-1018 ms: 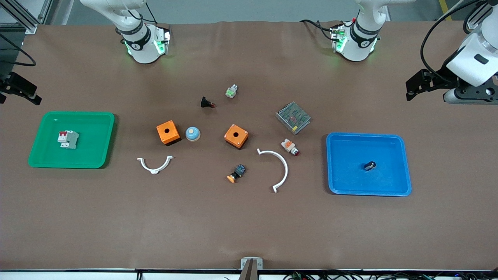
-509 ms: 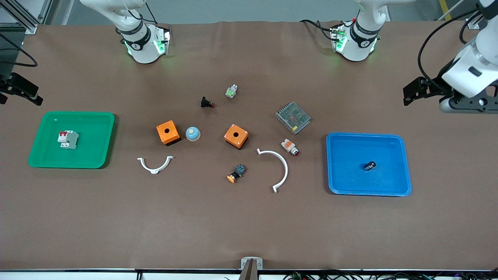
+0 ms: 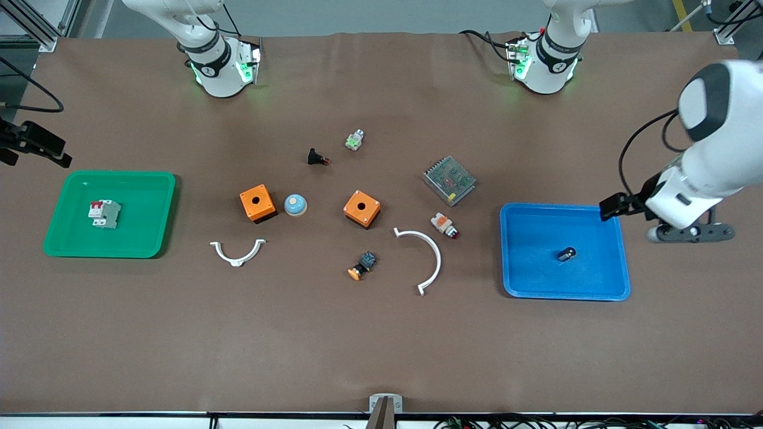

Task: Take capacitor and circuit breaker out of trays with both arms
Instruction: 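Reach the left gripper to the capacitor while the right gripper reaches the breaker, then grasp the black capacitor with the left gripper while the right gripper grasps the breaker, then lift the capacitor with the left gripper while the right gripper lifts the breaker, then lower the capacitor beside the metal box while the right gripper carries the breaker, then lower the breaker between the orange boxes while the left gripper withdraws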

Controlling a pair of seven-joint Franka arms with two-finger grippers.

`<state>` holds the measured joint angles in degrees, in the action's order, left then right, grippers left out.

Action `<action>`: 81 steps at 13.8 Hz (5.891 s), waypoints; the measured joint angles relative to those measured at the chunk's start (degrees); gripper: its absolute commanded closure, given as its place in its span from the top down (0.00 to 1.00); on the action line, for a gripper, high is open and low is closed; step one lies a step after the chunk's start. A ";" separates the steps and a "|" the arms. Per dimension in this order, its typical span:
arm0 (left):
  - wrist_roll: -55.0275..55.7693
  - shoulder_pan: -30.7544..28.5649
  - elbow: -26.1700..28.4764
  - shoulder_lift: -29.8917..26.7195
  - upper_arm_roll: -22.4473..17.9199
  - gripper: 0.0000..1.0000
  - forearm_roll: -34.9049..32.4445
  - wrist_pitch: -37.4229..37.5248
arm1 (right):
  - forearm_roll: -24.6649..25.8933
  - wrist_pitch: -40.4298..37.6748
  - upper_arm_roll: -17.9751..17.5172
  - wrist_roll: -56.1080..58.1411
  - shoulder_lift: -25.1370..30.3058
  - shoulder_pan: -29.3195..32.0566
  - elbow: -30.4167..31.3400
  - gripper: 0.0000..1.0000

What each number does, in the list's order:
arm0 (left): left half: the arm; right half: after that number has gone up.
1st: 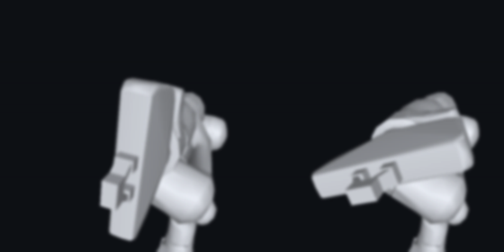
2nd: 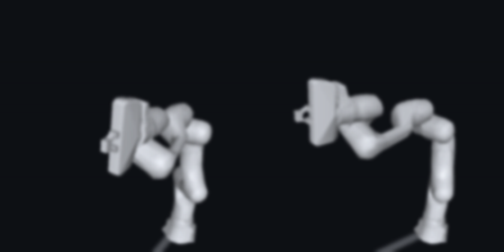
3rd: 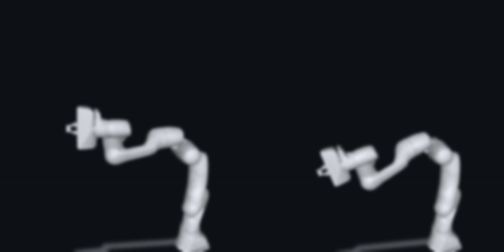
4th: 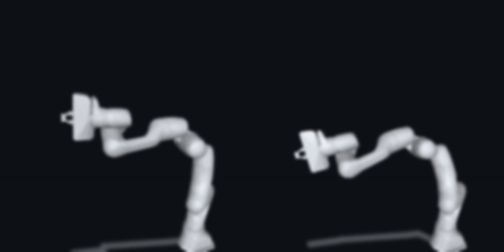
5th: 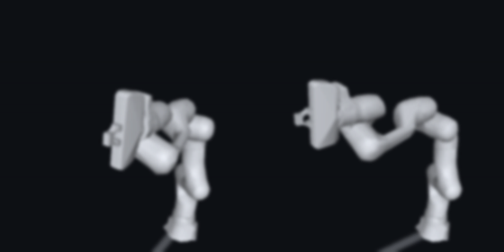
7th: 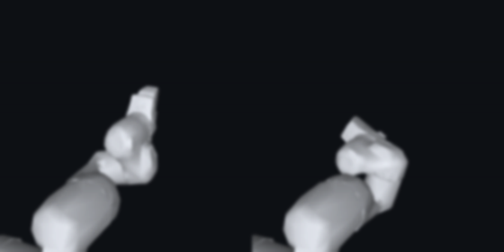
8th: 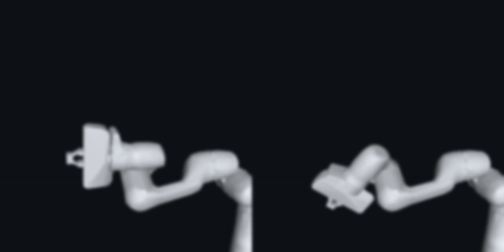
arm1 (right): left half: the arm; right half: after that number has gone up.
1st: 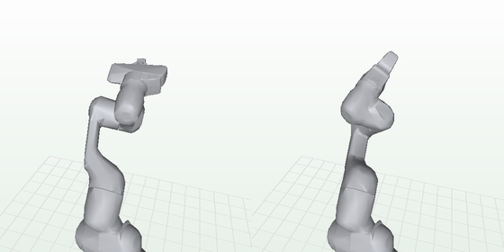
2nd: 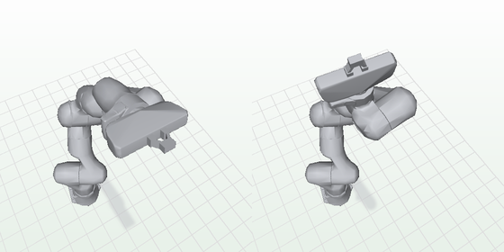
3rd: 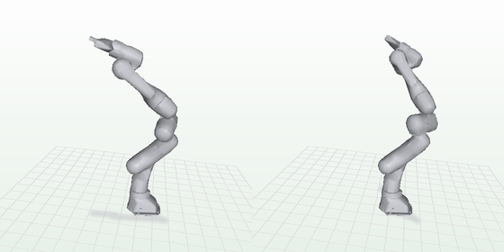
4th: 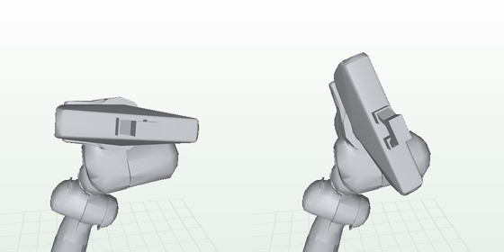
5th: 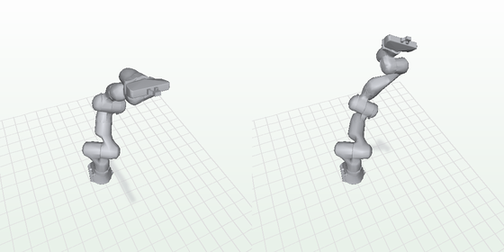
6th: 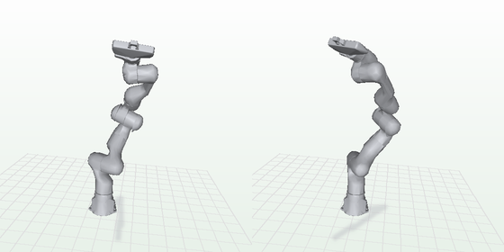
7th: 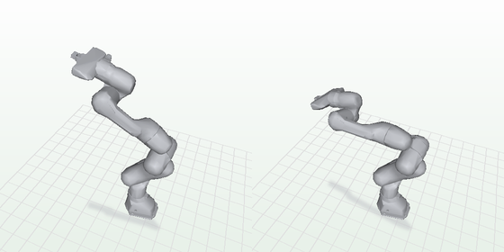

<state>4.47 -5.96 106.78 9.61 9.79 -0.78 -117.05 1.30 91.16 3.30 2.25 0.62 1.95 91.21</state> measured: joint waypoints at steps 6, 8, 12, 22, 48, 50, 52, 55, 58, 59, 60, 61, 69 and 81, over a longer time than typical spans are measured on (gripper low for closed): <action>0.00 0.01 10.08 8.43 0.04 0.92 -0.01 -20.87 | 1.12 2.01 0.80 5.85 -13.01 6.28 0.46 1.00; 0.00 -0.06 11.69 11.78 -0.01 0.83 -0.41 -25.16 | 1.13 5.68 1.04 11.37 -17.66 10.22 0.50 1.00; -0.03 -0.74 11.66 16.87 -0.20 0.73 -0.59 -29.87 | 1.13 10.51 1.10 18.72 -23.13 15.02 1.27 1.00; -0.03 -0.89 9.36 18.95 -0.19 0.52 -0.63 -30.23 | 1.12 33.63 1.12 26.41 -23.77 22.29 19.79 0.98; 28.83 15.35 5.87 11.44 7.07 0.00 -0.64 -15.78 | 1.08 41.59 0.89 26.38 -23.75 23.67 26.94 0.22; 33.44 18.28 5.90 12.90 7.05 0.00 -0.83 -16.63 | 1.08 41.45 0.75 26.38 -23.72 23.66 26.92 0.22; 38.38 19.99 5.90 14.36 7.06 0.00 -3.83 -17.66 | 1.08 40.45 0.28 26.38 -23.22 23.53 26.59 0.22; 46.41 22.35 4.81 16.28 7.16 0.00 -7.30 -18.33 | 1.05 33.08 -0.25 26.37 -19.28 21.64 24.66 0.22; 54.29 27.28 2.03 19.35 7.19 0.00 -7.47 -18.36 | 0.55 22.37 -0.46 23.26 -13.88 17.29 21.58 0.22; 56.54 28.86 1.21 20.51 7.18 0.00 -7.49 -18.36 | 0.43 18.43 -0.53 20.05 -12.63 15.29 19.89 0.22; 58.41 30.13 0.64 21.54 7.17 0.00 -7.50 -18.37 | 0.34 14.88 -0.61 17.25 -11.88 13.32 18.02 0.22; 59.98 31.17 0.19 22.45 7.17 0.00 -7.60 -18.40 | 0.17 11.84 -0.69 14.80 -11.49 11.37 16.30 0.22; 65.74 33.71 -0.47 26.49 7.15 1.00 -7.73 -22.22 | -7.25 8.79 -1.08 -9.19 -10.47 -10.02 13.81 0.22; 53.22 21.81 -23.25 18.25 5.33 1.00 -12.97 3.72 | -13.35 25.46 -1.11 -38.16 -18.48 -33.39 16.55 0.20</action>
<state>57.69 15.85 83.52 27.86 15.11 -13.74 -113.33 -12.04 116.62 2.19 -35.91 -17.86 -31.44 107.76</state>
